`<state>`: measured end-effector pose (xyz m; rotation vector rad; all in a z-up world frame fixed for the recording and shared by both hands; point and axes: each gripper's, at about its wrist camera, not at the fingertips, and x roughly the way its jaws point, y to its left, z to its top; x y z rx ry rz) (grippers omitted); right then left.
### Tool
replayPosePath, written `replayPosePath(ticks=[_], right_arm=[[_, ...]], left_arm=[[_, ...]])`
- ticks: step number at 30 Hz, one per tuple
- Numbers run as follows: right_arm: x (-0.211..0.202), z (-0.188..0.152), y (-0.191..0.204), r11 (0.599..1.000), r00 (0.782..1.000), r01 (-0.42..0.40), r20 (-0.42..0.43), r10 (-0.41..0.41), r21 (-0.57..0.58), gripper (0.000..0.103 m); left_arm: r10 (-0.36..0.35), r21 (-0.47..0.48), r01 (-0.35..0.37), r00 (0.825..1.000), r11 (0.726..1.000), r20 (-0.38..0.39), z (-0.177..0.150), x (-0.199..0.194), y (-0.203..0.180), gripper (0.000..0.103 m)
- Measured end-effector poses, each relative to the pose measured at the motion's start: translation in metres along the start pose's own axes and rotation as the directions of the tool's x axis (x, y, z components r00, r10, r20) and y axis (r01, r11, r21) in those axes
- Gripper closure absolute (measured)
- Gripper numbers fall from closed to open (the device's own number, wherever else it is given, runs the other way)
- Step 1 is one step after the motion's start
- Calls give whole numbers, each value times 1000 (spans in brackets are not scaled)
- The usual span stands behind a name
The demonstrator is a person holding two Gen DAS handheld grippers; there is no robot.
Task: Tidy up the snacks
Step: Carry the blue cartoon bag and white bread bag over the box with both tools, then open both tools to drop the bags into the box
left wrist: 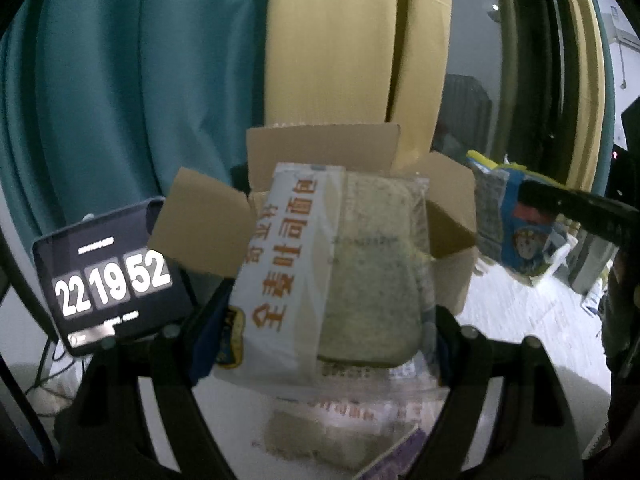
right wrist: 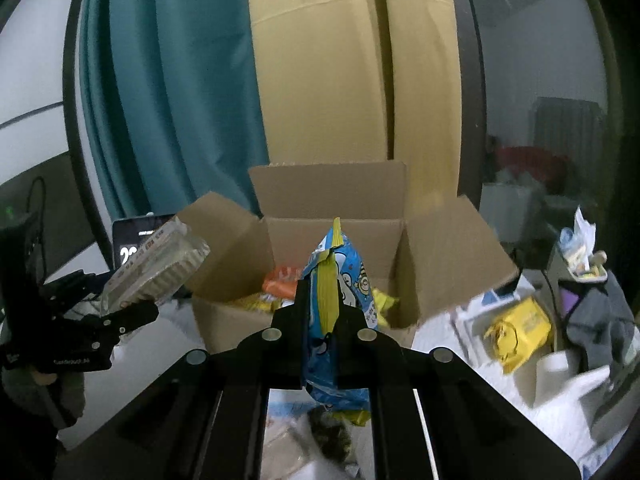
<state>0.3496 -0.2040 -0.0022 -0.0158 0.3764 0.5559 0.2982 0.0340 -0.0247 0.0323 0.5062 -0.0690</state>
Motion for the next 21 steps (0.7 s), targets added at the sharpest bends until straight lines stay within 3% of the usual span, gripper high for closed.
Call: replayPosePath(ticks=[11, 21], right_arm=[[53, 29, -11, 1000, 1000, 9, 15, -9, -16, 95], [118, 48, -21, 999, 1000, 29, -10, -30, -42, 95]], left_arm=[[2, 5, -2, 1000, 1000, -5, 33, 58, 9, 20], [-29, -61, 26, 999, 998, -45, 48, 118, 25, 20]])
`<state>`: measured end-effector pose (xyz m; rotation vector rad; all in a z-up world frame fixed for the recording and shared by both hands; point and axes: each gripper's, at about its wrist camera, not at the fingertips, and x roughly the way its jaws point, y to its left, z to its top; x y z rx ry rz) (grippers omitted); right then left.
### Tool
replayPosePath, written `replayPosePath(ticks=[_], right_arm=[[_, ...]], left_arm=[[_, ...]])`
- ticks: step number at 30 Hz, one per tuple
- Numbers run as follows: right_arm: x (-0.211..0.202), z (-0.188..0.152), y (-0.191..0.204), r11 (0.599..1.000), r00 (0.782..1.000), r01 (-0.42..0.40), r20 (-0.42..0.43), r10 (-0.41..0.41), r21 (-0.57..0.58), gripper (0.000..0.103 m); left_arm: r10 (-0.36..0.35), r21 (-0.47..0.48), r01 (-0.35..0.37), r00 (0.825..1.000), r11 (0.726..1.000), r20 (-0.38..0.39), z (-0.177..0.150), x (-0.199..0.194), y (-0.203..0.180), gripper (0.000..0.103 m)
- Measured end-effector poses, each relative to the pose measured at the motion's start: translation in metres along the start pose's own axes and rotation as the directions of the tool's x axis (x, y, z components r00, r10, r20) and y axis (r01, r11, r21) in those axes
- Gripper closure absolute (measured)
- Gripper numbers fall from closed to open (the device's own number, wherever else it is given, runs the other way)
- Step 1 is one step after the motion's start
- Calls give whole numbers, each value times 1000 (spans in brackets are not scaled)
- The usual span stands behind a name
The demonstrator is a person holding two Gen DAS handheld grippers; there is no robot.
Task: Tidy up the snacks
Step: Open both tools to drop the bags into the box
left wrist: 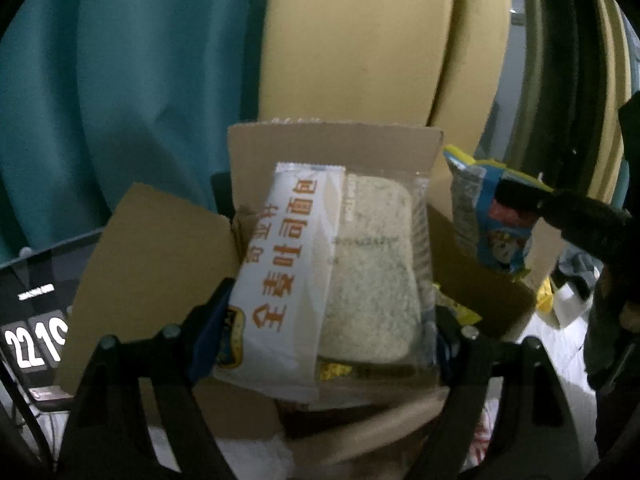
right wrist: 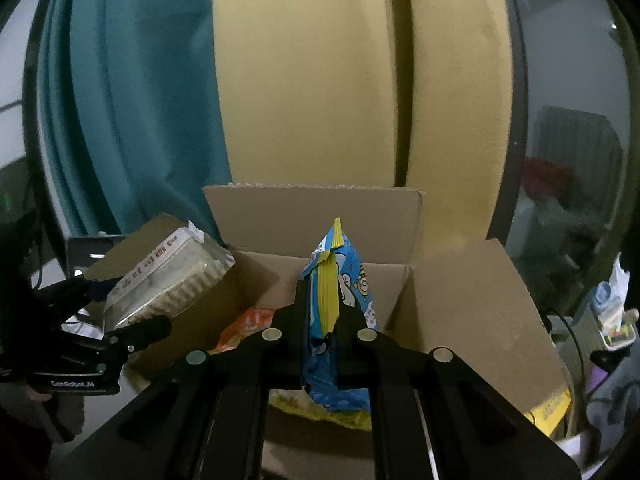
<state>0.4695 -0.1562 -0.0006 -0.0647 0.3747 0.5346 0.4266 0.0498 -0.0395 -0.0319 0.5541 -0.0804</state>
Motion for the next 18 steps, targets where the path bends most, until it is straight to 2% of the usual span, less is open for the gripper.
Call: replayPosePath(ticks=[7, 9, 10, 11, 18], right_arm=[[43, 7, -5, 999, 998, 46, -34, -45, 21, 94], [56, 8, -1, 999, 997, 37, -63, -36, 11, 82], [59, 10, 2, 999, 997, 39, -67, -38, 2, 64], [59, 10, 6, 999, 997, 44, -62, -44, -8, 51], [42, 9, 14, 1000, 999, 26, -47, -26, -12, 50]], left_arm=[[-10, -40, 9, 999, 999, -32, 1, 23, 9, 16], [-26, -48, 25, 999, 999, -28, 1, 22, 10, 13], [-29, -47, 28, 999, 999, -26, 1, 21, 9, 11], [-29, -46, 28, 999, 999, -21, 1, 19, 9, 11], [-28, -71, 31, 999, 997, 37, 4, -6, 14, 7]])
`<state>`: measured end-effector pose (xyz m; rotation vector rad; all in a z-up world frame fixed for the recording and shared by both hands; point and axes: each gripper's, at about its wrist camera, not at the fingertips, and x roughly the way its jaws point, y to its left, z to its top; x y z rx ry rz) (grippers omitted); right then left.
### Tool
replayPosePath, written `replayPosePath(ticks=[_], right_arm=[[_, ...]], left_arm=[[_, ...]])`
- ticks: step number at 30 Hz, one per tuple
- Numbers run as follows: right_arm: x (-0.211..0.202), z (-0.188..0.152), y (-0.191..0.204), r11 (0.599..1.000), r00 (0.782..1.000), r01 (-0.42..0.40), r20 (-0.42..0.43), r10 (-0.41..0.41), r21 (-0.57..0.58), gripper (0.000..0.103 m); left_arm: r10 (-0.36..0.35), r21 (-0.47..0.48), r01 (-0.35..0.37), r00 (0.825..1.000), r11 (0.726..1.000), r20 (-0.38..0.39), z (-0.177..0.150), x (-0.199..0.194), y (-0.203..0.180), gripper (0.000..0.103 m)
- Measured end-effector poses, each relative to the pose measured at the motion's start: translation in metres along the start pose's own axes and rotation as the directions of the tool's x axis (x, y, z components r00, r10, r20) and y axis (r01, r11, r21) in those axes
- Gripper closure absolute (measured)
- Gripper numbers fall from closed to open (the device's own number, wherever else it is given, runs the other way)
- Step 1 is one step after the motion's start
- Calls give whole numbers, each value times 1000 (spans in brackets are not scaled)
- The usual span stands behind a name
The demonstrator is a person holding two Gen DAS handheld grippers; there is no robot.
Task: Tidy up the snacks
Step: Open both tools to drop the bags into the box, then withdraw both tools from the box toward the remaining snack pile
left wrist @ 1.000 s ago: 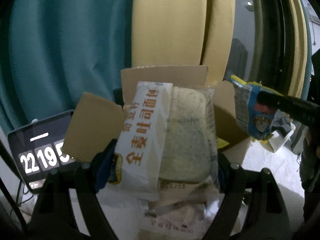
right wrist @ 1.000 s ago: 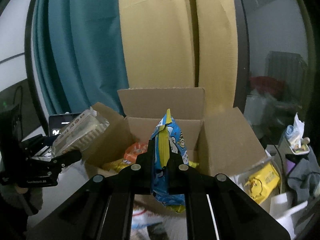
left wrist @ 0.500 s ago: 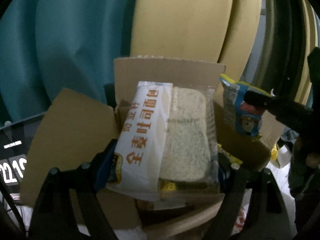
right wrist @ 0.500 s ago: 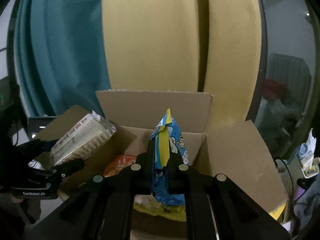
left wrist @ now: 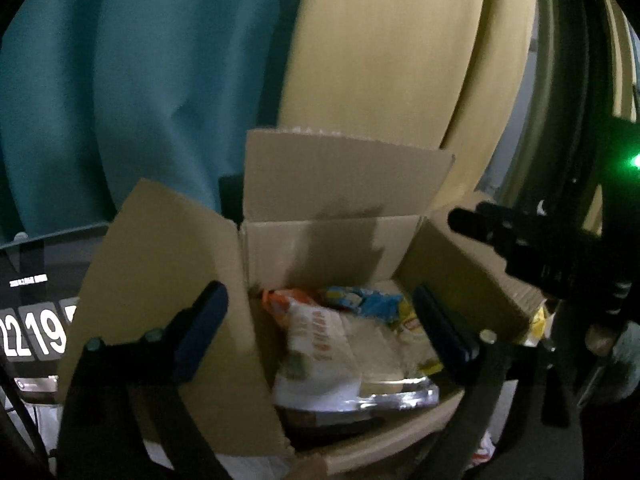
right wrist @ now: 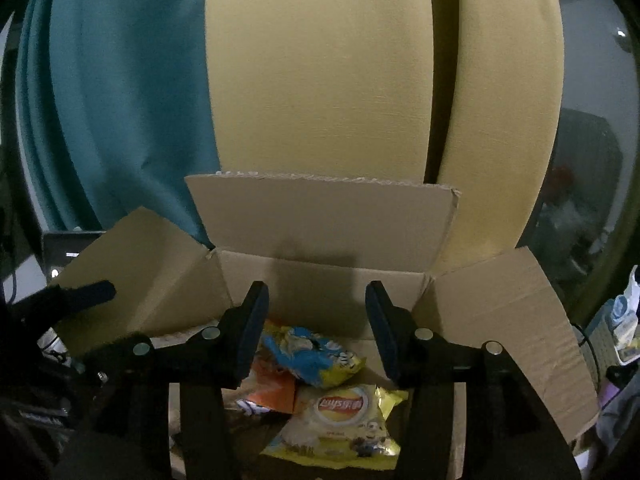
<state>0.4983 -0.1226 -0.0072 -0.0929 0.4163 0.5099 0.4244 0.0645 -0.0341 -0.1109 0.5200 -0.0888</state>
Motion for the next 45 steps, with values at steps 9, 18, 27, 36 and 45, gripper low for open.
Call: replayPosePath(ticks=[9, 18, 27, 36, 45], right_arm=[[-38, -11, 11, 1000, 1000, 0, -5, 0, -7, 50], [-98, -35, 20, 1000, 1000, 20, 16, -20, 12, 50], [-146, -73, 30, 999, 1000, 24, 4, -25, 43, 49], [-179, -125, 44, 994, 999, -18, -38, 23, 104, 45], [-190, -169, 67, 995, 994, -37, -99, 47, 97, 38]], left_arm=[[-12, 15, 11, 998, 1000, 61, -3, -53, -11, 6], [-21, 31, 18, 996, 999, 87, -21, -108, -28, 6], [-22, 45, 19, 997, 999, 75, -60, -152, -36, 6], [-2, 26, 1, 999, 1000, 41, -111, -188, -30, 6], [21, -2, -21, 999, 1000, -30, -164, -204, -13, 6]])
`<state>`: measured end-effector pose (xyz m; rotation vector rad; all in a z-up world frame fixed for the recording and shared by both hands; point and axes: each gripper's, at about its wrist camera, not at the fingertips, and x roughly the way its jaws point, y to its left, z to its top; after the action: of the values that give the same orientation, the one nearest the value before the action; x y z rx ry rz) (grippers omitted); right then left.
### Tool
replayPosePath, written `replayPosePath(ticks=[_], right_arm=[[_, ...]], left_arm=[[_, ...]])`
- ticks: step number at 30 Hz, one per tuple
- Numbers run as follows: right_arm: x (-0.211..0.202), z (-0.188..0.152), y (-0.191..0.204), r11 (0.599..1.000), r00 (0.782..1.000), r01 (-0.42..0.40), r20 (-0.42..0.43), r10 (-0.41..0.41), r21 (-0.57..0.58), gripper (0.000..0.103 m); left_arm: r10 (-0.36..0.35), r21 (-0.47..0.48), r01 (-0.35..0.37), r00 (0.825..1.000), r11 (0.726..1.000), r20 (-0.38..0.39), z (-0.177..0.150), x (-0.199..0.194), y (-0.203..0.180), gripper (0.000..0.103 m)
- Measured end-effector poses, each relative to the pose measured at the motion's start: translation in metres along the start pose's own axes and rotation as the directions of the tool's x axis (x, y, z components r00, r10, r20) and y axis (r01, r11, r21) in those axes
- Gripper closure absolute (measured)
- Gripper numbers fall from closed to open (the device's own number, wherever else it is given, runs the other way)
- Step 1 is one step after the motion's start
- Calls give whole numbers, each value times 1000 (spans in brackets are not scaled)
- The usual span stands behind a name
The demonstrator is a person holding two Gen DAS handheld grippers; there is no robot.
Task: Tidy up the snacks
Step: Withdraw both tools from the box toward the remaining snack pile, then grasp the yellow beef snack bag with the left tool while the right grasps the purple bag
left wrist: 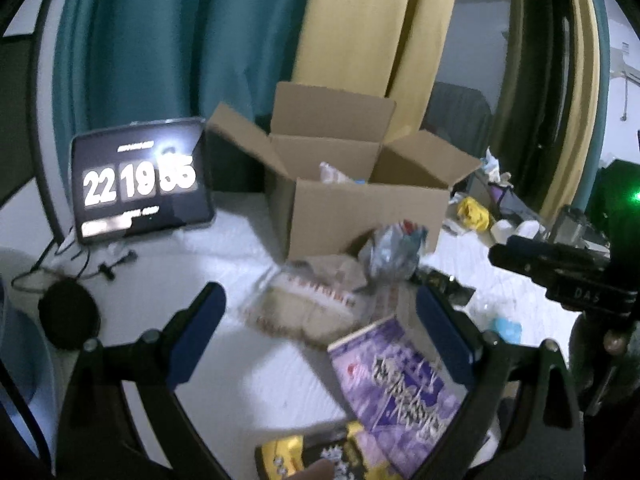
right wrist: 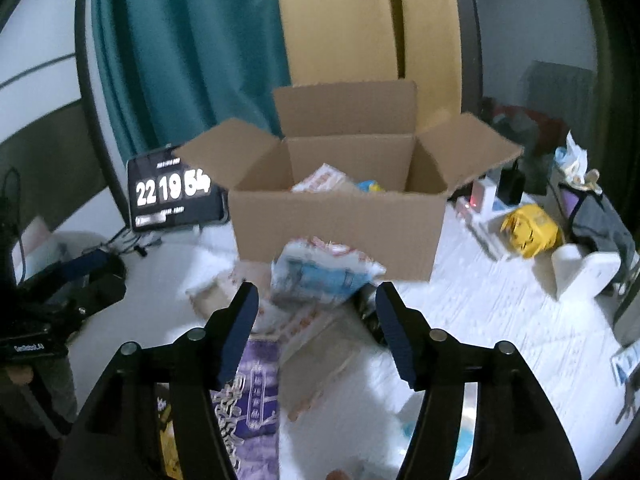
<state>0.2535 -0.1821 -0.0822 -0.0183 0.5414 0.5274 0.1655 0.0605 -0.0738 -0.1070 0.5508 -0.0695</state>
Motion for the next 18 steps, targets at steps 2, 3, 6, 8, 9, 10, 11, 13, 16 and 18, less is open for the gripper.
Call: replayPosePath(ticks=[2, 3, 6, 8, 9, 10, 11, 13, 16, 18], right_arm=[[1, -8, 3, 1000, 1000, -7, -15, 7, 6, 38], [2, -12, 4, 1000, 1000, -7, -21, 7, 8, 38], [4, -24, 8, 1000, 999, -9, -45, 9, 15, 38], [5, -30, 11, 1000, 998, -5, -59, 6, 18, 38], [5, -36, 13, 1000, 998, -8, -69, 10, 20, 37], [6, -39, 14, 1000, 997, -12, -78, 14, 21, 37], [8, -45, 15, 1000, 995, -17, -96, 19, 23, 37], [13, -56, 16, 999, 991, -22, -128, 26, 34, 37], [19, -70, 20, 998, 985, -34, -167, 42, 46, 37], [24, -81, 23, 997, 978, -54, -200, 64, 57, 37]], left_arm=[[5, -11, -5, 1000, 1000, -16, -12, -3, 4, 6], [8, -16, -8, 1000, 1000, -22, -15, -4, 6, 6], [10, -65, -14, 998, 998, -60, -34, -3, 15, 6], [14, -84, -21, 997, 996, -77, -44, -3, 20, 6], [16, -88, -24, 996, 996, -88, -49, -3, 22, 6], [15, -98, -25, 995, 995, -100, -56, -2, 23, 6], [14, -106, -26, 994, 994, -111, -60, -1, 25, 6], [4, -120, -21, 991, 992, -135, -70, 0, 26, 6], [-19, -126, -2, 986, 992, -166, -83, 0, 23, 6], [-40, -140, 13, 981, 990, -191, -90, 3, 21, 6]])
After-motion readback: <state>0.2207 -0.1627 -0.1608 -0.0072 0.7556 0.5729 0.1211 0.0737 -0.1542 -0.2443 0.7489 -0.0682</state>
